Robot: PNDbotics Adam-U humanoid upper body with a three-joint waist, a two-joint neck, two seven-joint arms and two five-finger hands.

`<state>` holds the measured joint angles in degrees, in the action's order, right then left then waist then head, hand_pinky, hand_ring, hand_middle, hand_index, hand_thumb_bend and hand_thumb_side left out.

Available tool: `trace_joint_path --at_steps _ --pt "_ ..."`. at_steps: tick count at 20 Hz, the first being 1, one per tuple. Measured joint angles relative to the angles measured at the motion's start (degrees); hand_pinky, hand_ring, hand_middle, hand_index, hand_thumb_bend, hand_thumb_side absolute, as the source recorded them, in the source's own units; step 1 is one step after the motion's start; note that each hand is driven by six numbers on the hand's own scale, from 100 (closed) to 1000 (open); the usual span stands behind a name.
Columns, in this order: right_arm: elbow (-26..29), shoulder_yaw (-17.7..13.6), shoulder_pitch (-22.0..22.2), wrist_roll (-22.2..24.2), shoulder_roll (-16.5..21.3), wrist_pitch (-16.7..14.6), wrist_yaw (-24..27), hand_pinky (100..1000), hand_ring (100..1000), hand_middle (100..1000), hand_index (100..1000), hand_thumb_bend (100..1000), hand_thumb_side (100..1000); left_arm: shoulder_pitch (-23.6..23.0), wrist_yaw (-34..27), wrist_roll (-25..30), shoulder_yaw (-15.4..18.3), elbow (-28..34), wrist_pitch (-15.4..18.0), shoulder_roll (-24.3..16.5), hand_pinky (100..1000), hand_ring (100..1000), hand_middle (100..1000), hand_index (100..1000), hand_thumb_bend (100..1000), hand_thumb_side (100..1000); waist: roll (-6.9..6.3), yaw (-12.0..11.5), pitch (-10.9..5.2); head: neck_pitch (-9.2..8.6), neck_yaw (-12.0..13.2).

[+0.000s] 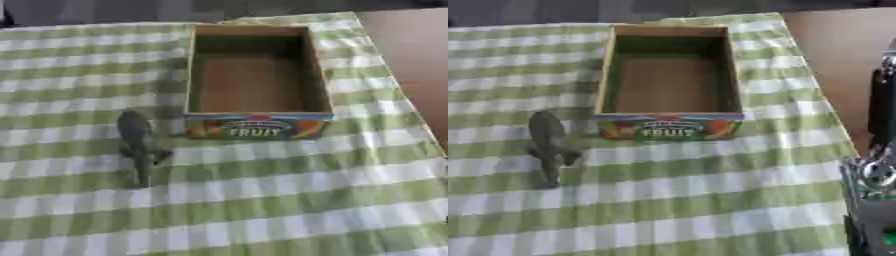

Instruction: Pick up objects on the table and place them in the box.

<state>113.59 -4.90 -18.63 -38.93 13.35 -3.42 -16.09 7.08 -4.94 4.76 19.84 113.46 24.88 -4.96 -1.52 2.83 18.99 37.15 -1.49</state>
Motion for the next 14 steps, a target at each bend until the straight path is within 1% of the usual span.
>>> trace_joint_path --at_steps 4,6,7,8,9,10,12,14 --pt "0.0 0.0 0.0 0.1 0.0 0.0 0.0 872 817 655 805 100 686 0.0 0.0 0.2 0.0 0.0 0.3 -0.1 542 736 925 981 100 859 -0.09 0.0 -0.01 0.06 0.1" --pt "0.0 0.0 0.0 0.1 0.0 -0.1 0.0 872 817 655 805 100 686 -0.3 0.3 0.4 0.0 0.0 1.3 -1.4 542 736 901 977 100 798 -0.27 0.0 -0.09 0.13 0.1" --pt "0.0 0.0 0.0 0.1 0.0 -0.1 0.0 872 817 655 805 100 686 -0.6 0.7 0.5 0.0 0.0 2.2 -2.7 545 736 878 970 100 743 -0.39 -0.1 -0.25 0.25 0.1" --pt "0.0 0.0 0.0 0.1 0.1 0.0 0.0 872 817 655 805 100 703 -0.6 1.4 0.5 -0.1 0.0 3.2 -4.3 550 737 852 957 100 733 -0.5 -0.1 -0.46 0.38 0.1" --pt "0.0 0.0 0.0 0.2 0.1 0.0 0.0 872 816 655 805 100 686 -0.7 2.4 0.4 -0.2 0.0 4.5 -6.1 555 738 843 960 100 686 -0.63 -0.1 -0.64 0.54 0.1" --pt "0.0 0.0 0.0 0.2 0.1 0.0 0.0 872 816 655 805 100 686 -0.7 3.6 0.1 -0.3 0.0 5.8 -8.1 556 738 841 958 100 680 -0.77 -0.1 -0.74 0.57 0.1" --pt "0.0 0.0 0.0 0.3 0.3 0.0 0.0 871 816 655 805 100 686 -0.7 6.1 -0.8 -1.1 0.0 7.7 -12.5 573 741 799 940 100 610 -1.01 -0.2 -0.99 0.59 0.1" --pt "0.0 0.0 0.0 0.4 0.6 0.0 0.0 871 816 655 805 100 686 -0.5 9.3 -2.2 -1.9 0.0 9.3 -17.2 583 741 778 932 100 577 -1.21 -0.2 -1.27 0.6 0.1"
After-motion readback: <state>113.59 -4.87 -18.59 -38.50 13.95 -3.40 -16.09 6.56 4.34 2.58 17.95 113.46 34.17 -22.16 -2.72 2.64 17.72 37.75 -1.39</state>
